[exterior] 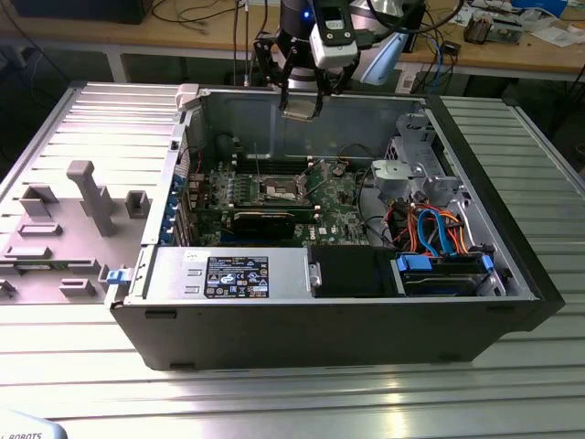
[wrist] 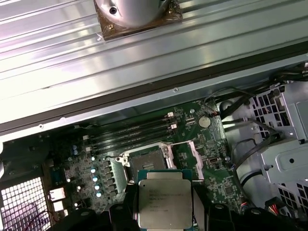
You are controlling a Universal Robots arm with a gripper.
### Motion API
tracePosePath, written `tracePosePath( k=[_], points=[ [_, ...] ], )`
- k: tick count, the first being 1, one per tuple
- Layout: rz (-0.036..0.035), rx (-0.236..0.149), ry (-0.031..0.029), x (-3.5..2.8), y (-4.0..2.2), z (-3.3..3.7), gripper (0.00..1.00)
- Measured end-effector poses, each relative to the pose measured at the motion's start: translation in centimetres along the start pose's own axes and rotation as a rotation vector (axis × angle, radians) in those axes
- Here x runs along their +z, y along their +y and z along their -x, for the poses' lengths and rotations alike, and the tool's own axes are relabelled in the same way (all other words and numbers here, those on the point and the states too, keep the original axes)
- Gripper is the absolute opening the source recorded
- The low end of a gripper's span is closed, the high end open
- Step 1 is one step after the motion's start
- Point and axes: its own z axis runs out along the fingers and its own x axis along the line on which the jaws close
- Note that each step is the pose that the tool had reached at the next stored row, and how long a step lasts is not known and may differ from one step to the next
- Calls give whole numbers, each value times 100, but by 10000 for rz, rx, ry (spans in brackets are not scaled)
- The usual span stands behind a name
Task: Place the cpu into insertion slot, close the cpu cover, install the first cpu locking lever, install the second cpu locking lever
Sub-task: 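Place the cpu into insertion slot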
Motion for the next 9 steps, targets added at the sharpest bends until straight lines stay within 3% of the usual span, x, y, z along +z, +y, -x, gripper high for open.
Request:
tracePosePath(
  k=[9],
  points=[
    [7, 571, -51, 16, -6, -1, 55]
  ],
)
